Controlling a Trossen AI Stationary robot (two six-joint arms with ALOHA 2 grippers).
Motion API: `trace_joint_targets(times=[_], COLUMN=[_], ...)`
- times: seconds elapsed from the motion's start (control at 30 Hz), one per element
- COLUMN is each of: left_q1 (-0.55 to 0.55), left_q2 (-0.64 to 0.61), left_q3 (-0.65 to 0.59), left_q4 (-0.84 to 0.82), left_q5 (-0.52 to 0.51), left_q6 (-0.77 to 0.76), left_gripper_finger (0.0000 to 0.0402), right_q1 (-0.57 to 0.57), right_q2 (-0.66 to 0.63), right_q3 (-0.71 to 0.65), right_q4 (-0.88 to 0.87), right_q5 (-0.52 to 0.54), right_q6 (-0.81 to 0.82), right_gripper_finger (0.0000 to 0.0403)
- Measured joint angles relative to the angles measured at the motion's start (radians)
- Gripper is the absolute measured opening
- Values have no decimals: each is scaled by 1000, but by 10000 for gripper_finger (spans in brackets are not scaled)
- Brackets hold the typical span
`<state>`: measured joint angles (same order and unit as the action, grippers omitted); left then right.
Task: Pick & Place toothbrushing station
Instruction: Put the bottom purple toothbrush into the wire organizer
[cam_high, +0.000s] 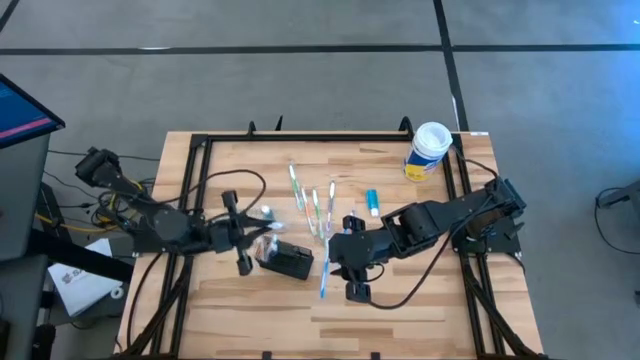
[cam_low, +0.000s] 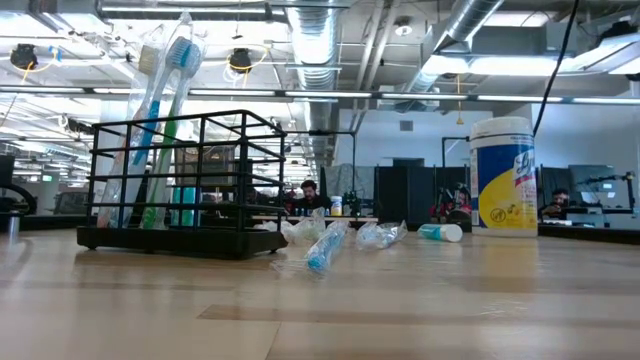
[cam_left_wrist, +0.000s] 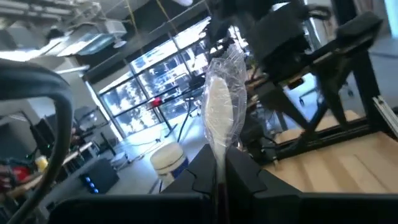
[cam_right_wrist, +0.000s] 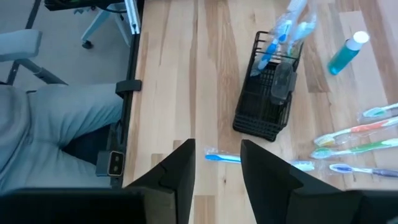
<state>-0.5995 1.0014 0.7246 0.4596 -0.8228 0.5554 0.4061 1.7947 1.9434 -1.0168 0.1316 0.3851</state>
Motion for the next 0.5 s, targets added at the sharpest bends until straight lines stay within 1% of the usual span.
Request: trace_joint_targets(times=[0.1, 0.27, 0.4, 0.5], left_q1=[4, 30, 49, 66], left_q2=[-72, -171, -211, -216], left_q3=[-86, -249, -374, -443], left_q4=[97, 296, 472, 586], left_q5=[33, 151, 229, 257], left_q6=[5, 5, -4, -13], left_gripper_finger=[5, 5, 5, 5], right_q1=[1, 0, 0, 0], right_q2=[0, 0, 0, 0], right_q3=[0, 0, 0, 0], right_q4=[0, 2, 1, 3], right_q5=[11, 12, 12, 12], right_q6=[0, 0, 0, 0], right_gripper_finger=[118, 118, 118, 118])
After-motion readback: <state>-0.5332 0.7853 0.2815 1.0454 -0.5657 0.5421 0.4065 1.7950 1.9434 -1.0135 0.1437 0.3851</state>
